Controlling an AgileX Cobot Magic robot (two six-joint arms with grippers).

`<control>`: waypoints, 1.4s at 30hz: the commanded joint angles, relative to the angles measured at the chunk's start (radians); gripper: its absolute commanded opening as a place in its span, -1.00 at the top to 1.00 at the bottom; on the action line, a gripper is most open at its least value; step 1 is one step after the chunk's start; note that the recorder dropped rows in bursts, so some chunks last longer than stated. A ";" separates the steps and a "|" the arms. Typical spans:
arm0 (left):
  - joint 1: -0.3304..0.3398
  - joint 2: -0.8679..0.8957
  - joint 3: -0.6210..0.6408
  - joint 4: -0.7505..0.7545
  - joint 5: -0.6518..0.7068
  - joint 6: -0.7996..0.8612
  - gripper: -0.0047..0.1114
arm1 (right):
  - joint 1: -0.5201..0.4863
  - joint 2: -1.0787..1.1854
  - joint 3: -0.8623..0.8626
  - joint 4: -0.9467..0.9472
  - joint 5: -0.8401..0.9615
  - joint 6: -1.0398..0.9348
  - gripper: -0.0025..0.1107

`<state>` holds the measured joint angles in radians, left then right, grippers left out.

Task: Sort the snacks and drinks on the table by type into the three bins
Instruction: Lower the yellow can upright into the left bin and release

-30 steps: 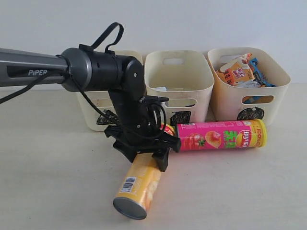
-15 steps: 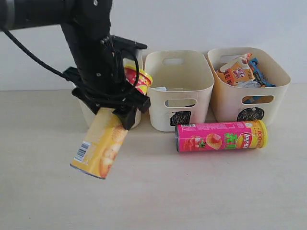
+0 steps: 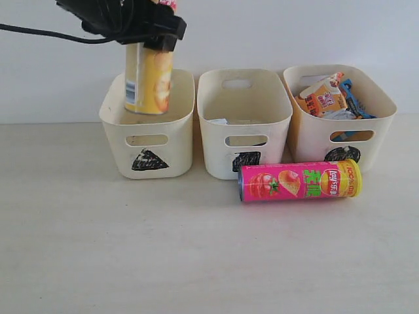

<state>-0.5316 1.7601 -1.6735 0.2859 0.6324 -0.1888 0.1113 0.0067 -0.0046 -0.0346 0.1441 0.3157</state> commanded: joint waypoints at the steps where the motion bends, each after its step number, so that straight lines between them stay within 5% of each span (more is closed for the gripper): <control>1: 0.003 0.004 -0.006 0.093 -0.197 -0.009 0.85 | 0.003 -0.007 0.005 0.003 0.001 -0.001 0.96; 9: 0.034 0.160 -0.006 0.159 -0.486 -0.035 0.85 | 0.003 -0.007 0.005 0.003 -0.001 -0.001 0.96; 19: 0.113 0.253 -0.006 0.152 -0.656 -0.135 0.85 | 0.003 -0.007 0.005 0.013 -0.004 -0.001 0.96; 39: 0.152 0.407 -0.006 0.141 -0.642 -0.135 0.85 | 0.003 -0.007 0.005 0.015 -0.004 -0.001 0.96; 42: 0.152 0.410 -0.006 0.141 -0.617 -0.135 0.71 | 0.003 -0.007 0.005 0.015 -0.004 -0.009 0.96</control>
<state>-0.3818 2.1696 -1.6735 0.4346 0.0000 -0.3109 0.1113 0.0067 -0.0046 -0.0168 0.1441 0.3175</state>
